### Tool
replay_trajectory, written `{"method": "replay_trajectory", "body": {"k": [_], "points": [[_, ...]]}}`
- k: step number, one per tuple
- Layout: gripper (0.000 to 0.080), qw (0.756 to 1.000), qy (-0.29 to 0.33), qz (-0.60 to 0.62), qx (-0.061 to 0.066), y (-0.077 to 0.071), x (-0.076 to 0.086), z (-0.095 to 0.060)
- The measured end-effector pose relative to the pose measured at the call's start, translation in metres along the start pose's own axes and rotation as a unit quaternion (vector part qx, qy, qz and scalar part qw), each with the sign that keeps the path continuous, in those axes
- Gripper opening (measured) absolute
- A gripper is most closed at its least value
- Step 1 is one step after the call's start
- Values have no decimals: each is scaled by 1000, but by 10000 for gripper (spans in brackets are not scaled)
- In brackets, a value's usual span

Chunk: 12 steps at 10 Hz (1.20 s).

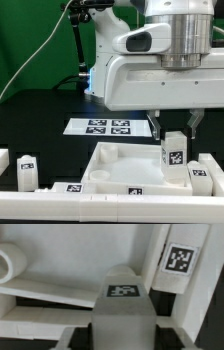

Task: Assemble one leg

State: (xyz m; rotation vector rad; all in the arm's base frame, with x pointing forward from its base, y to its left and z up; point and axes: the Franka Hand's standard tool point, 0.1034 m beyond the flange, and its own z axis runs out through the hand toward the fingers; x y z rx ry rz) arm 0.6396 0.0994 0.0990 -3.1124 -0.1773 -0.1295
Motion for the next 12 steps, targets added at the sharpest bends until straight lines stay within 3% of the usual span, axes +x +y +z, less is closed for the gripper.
{"method": "replay_trajectory", "body": {"k": [3,6,8,12], "points": [[275,999,0,35,1,0,0,0],[275,984,3,178,3,-2,-1,1],[276,953,7,302,5,-3,-5,1],[278,845,2,535,-4,-17,-8,2]]}}
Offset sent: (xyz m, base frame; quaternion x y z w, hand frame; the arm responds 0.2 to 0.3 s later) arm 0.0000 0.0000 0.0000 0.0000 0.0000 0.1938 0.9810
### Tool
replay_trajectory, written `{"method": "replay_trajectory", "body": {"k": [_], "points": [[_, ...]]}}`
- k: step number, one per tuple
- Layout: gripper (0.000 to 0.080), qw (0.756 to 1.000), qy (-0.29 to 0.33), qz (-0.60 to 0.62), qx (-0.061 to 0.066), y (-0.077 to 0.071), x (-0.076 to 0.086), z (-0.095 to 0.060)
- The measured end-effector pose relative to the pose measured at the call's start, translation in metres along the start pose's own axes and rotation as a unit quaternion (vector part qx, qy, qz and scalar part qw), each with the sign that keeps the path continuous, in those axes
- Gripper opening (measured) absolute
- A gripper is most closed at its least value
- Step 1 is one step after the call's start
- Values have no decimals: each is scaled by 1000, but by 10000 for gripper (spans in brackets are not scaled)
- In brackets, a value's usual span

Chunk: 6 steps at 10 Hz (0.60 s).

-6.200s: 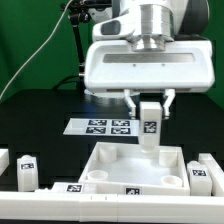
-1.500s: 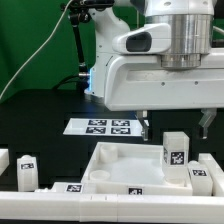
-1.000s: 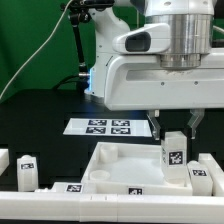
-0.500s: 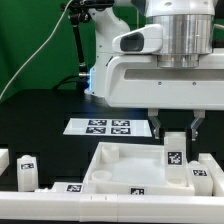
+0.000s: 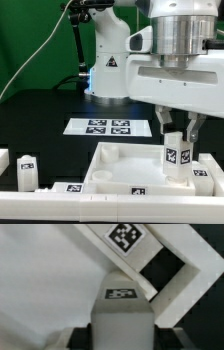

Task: Assemble one leg

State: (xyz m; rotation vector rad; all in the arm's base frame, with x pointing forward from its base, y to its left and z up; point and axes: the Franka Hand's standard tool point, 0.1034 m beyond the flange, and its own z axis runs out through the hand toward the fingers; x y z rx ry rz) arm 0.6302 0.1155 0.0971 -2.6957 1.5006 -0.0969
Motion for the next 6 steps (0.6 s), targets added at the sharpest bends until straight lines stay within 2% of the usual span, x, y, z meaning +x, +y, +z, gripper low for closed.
{"method": "replay_trajectory", "body": {"k": [1,3,5,6], "points": [[278,999,1,32,-4,-1,0,0],[278,1000,0,26,-4,-1,0,0],[551,1000,0,-27,-4,-1,0,0],[551,997,1,-78,-4,0,0,1]]}}
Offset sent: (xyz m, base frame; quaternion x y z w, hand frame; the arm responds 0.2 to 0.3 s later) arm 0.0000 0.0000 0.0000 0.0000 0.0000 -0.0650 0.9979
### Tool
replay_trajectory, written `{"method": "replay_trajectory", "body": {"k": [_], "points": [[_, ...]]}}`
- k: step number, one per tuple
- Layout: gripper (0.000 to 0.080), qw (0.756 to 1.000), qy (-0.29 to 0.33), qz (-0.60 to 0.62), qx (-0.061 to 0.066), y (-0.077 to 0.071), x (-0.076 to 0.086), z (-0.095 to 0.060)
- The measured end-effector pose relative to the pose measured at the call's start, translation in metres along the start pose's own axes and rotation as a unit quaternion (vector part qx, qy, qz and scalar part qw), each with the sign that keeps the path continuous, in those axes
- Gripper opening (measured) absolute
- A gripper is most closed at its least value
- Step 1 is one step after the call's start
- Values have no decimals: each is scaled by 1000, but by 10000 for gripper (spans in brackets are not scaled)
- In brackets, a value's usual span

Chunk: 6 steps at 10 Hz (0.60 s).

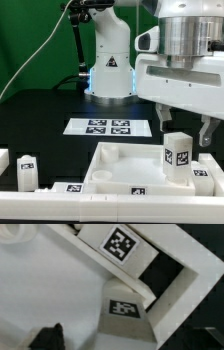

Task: Assemble one leg

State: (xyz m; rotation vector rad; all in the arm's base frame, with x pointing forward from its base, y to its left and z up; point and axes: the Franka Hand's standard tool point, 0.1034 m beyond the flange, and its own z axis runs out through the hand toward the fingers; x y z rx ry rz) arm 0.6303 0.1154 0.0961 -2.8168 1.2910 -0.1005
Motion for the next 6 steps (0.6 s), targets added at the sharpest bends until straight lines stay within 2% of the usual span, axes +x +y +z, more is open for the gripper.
{"method": "replay_trajectory", "body": {"k": [1,2,3,6], "points": [[629,997,1,-72,0,0,0,0],[645,992,0,-127,0,1,0,0],[645,983,1,-185,-1,1,1,0],[649,935,0,-354,-1,0,0,1]]}}
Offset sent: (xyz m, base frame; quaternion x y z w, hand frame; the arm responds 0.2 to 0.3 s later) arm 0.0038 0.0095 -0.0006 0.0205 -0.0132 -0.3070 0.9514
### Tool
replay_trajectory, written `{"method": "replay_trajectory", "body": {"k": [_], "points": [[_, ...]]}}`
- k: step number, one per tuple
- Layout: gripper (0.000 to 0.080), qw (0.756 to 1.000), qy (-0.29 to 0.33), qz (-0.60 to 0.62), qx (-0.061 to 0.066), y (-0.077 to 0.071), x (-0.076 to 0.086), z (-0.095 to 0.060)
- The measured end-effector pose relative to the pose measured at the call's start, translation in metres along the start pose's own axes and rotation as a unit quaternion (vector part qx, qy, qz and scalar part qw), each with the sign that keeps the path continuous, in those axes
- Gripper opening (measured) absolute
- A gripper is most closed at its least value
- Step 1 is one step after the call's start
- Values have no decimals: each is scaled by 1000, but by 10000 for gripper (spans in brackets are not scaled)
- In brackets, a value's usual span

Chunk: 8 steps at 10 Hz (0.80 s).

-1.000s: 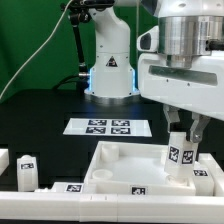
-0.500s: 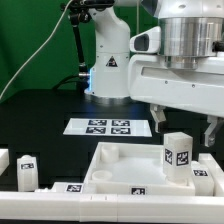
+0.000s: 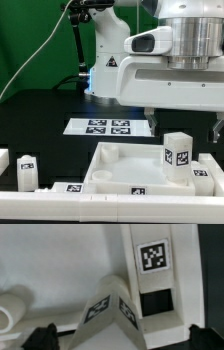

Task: Assemble one leg

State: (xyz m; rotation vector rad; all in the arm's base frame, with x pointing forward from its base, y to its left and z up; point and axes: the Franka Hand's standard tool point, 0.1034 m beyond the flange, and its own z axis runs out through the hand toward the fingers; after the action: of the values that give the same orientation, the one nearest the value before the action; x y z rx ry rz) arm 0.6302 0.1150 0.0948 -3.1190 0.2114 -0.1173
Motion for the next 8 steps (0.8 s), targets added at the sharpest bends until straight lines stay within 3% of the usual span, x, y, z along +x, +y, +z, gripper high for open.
{"method": "replay_trajectory", "body": {"k": [7,8], "points": [[649,976,2,-217,-7,7,3,2],[549,976,2,-216,-7,7,2,2]]}}
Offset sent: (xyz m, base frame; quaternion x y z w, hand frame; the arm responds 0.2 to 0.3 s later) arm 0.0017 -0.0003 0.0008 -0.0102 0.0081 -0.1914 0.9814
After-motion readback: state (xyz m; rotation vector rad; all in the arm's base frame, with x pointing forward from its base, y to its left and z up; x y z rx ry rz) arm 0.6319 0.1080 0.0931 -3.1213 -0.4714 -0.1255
